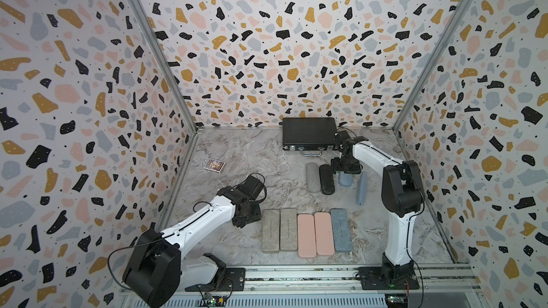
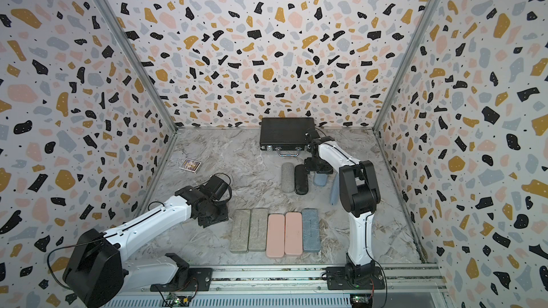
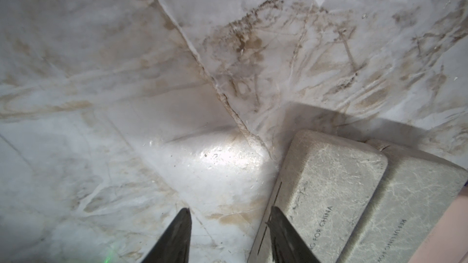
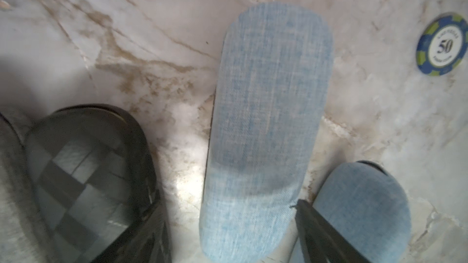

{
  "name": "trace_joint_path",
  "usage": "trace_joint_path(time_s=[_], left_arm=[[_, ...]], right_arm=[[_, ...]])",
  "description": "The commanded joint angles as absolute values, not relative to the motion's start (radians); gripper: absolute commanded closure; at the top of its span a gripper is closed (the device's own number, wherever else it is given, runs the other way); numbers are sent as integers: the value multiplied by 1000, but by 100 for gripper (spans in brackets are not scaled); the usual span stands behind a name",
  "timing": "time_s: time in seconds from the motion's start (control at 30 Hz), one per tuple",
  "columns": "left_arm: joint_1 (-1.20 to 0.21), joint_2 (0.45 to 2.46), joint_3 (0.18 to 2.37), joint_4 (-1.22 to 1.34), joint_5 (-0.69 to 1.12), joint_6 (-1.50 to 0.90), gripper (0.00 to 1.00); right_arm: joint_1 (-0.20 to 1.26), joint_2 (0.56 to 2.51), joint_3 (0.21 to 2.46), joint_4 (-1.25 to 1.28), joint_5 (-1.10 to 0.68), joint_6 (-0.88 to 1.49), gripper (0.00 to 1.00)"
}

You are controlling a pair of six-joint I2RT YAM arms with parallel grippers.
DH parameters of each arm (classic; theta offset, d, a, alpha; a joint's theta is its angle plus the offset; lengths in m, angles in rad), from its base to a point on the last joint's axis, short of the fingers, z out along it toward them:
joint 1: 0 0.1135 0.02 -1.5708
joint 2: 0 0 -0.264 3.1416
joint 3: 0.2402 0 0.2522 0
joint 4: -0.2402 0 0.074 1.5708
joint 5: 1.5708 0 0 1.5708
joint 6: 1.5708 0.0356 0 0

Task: Close the glasses case
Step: Move the glasses case to the center of the board.

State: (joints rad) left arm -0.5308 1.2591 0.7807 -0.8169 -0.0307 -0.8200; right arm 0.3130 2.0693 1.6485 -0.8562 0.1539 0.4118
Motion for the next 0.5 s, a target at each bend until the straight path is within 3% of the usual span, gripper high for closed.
trace_joint_path(time_s=[0.0, 0.47], left_arm=[[-519, 1278, 800, -809, -25, -790, 49], [-489, 1346, 844, -784, -9, -749, 49]], right_arm=[[297, 2091, 1695, -886, 172, 436, 16], [272, 2168, 1734, -883, 131, 416, 23]])
